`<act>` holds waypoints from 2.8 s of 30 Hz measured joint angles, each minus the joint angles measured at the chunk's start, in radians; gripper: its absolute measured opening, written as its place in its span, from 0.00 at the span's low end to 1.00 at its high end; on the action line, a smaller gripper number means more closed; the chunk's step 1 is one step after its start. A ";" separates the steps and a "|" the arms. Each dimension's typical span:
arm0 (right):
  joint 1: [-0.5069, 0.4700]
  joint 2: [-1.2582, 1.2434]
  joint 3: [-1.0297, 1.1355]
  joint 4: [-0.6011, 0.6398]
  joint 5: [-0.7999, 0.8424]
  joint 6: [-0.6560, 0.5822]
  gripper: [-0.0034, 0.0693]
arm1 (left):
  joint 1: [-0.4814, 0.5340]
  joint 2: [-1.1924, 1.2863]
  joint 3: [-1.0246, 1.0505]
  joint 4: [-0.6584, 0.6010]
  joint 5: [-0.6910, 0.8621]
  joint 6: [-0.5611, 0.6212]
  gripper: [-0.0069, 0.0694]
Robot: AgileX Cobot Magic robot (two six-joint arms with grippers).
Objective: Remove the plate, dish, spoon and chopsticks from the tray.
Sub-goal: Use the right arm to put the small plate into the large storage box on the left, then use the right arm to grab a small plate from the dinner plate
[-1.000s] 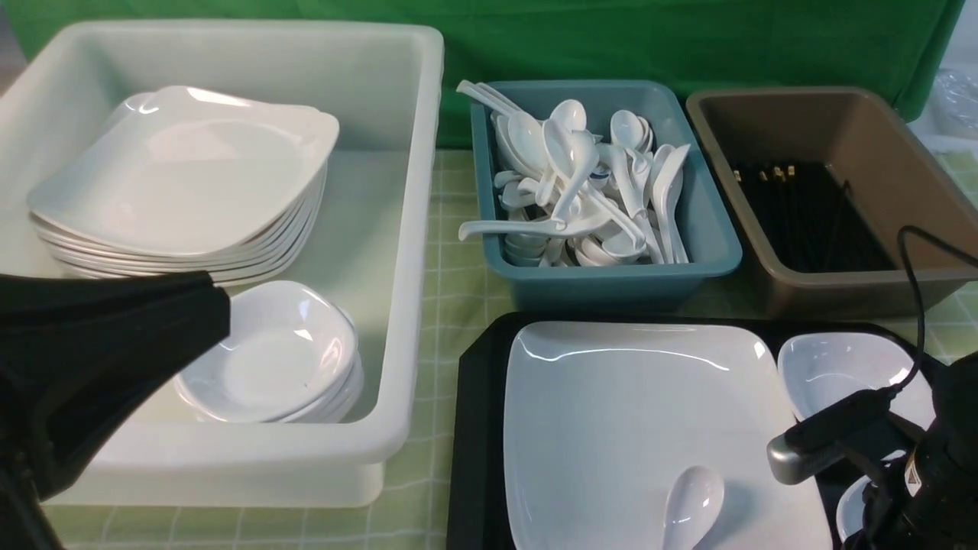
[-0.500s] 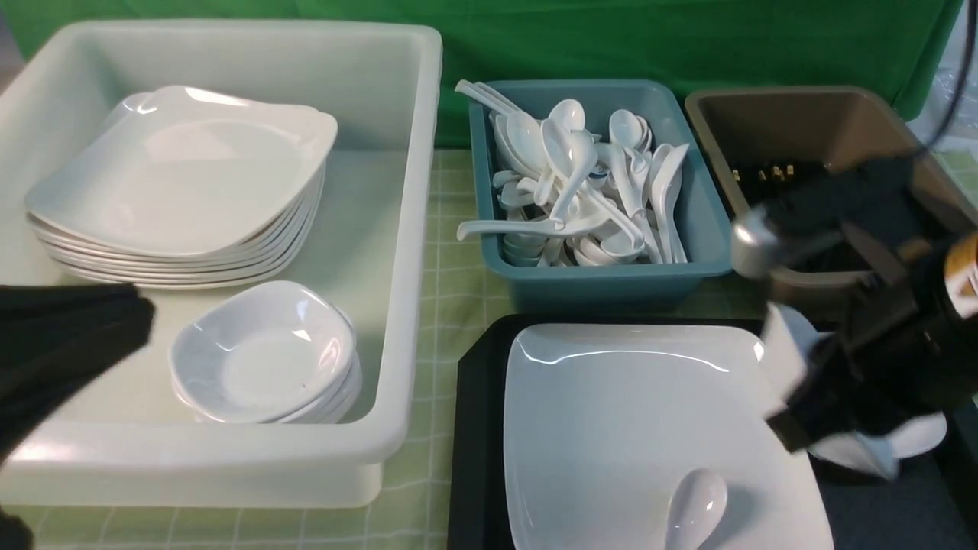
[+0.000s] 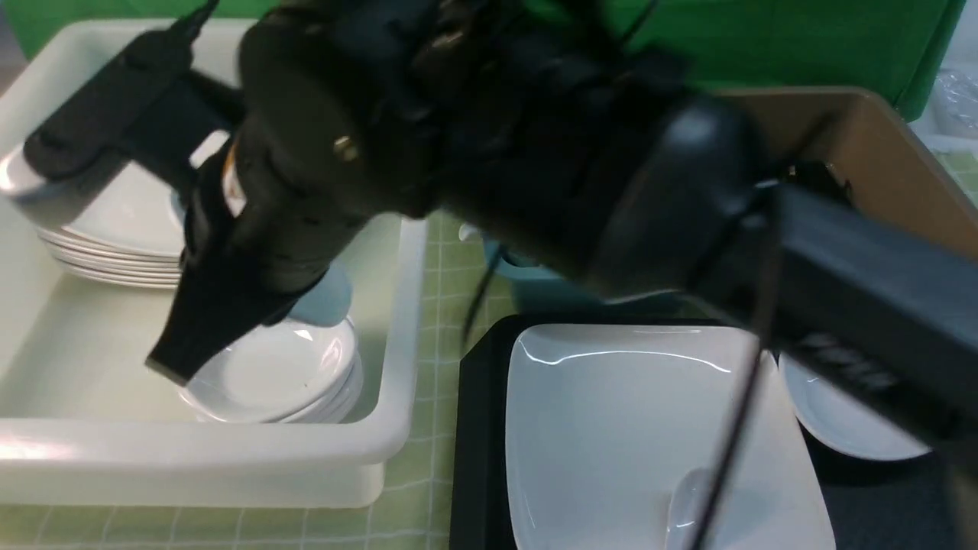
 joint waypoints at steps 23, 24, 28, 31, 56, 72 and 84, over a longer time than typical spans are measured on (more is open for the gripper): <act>0.000 0.139 -0.210 -0.071 0.221 -0.005 0.76 | 0.000 -0.015 0.040 -0.111 -0.129 0.057 0.12; 0.000 0.116 -0.208 -0.081 0.222 0.010 0.73 | 0.000 -0.012 0.050 -0.122 -0.148 0.063 0.12; -0.006 -0.034 -0.122 -0.129 0.222 0.039 0.53 | 0.000 0.012 0.084 -0.156 -0.215 0.071 0.12; -0.039 -0.161 0.072 -0.147 0.221 0.062 0.39 | 0.000 0.030 0.089 -0.160 -0.247 0.074 0.12; -0.796 -0.507 1.279 -0.168 -0.255 -0.082 0.66 | 0.000 0.080 0.116 -0.159 -0.390 0.101 0.12; -0.799 -0.385 1.281 -0.172 -0.375 -0.200 0.48 | 0.000 0.080 0.116 -0.159 -0.395 0.101 0.12; -0.681 -0.592 1.202 -0.170 -0.125 -0.061 0.13 | 0.000 0.080 0.116 -0.159 -0.395 0.101 0.12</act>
